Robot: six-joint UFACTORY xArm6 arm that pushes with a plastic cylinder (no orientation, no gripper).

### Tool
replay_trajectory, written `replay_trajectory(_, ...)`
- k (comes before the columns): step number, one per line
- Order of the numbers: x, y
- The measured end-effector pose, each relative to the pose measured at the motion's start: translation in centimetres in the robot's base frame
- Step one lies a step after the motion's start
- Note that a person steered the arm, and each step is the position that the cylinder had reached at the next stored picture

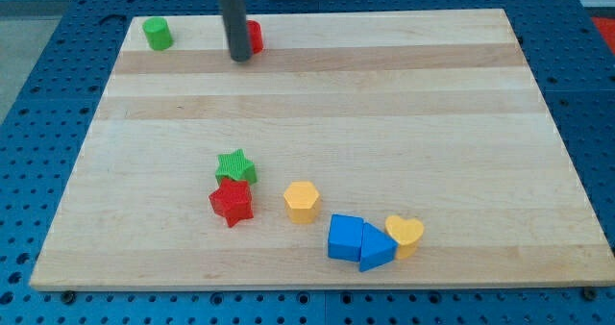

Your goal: Push the red circle to the top center

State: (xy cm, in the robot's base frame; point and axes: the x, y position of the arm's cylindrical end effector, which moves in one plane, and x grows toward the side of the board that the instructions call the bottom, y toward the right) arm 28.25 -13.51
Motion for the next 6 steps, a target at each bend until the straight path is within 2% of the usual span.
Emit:
replay_trajectory(1,-0.5,-3.3)
replay_trajectory(2,-1.4,-3.2)
replay_trajectory(4,-2.8,6.7)
replay_trajectory(5,-2.9,8.3)
replay_trajectory(6,-2.0,6.7)
